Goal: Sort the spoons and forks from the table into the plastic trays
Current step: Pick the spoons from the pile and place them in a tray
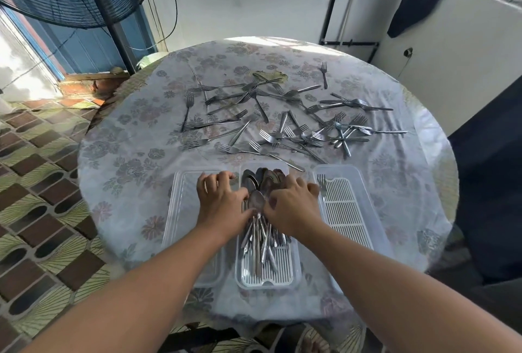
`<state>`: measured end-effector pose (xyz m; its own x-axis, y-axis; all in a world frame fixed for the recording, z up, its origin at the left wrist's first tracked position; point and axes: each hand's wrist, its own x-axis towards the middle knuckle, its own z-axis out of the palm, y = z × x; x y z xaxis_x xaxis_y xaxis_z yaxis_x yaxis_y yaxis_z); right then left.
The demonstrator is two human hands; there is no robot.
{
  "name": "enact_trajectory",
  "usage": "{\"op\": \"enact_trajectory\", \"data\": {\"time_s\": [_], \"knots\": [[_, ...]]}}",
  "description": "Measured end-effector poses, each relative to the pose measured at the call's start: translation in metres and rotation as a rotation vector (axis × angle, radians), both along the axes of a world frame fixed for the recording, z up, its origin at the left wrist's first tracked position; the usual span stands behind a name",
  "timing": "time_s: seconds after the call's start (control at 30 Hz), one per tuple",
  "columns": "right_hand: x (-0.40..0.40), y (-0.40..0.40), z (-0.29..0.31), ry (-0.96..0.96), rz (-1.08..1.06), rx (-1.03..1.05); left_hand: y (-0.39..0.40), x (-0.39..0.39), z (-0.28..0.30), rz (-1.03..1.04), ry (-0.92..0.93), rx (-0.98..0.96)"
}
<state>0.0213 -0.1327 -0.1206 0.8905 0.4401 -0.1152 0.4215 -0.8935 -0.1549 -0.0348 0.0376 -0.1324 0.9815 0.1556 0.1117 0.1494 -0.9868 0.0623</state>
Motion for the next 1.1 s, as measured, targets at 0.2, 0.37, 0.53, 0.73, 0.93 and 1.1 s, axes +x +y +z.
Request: {"op": "enact_trajectory", "data": {"time_s": [0.2, 0.37, 0.53, 0.73, 0.93, 1.1], "knots": [[-0.022, 0.004, 0.0, -0.1, 0.083, -0.156, -0.006, -0.005, 0.001, -0.089, -0.057, -0.031], [-0.03, -0.002, -0.007, -0.101, 0.07, -0.161, -0.002, -0.016, 0.0, -0.232, -0.034, 0.038], [-0.032, -0.005, -0.005, -0.145, 0.118, -0.224, -0.005, -0.023, 0.011, -0.25, 0.188, 0.208], [-0.022, 0.002, -0.002, -0.108, 0.072, -0.239, -0.017, -0.008, 0.01, -0.09, 0.335, 0.194], [-0.016, 0.008, -0.003, -0.065, 0.026, -0.2, -0.026, 0.003, 0.009, -0.074, 0.219, 0.08], [-0.016, 0.003, -0.008, -0.086, 0.017, -0.12, -0.024, -0.003, 0.005, -0.21, 0.162, 0.118]]}}
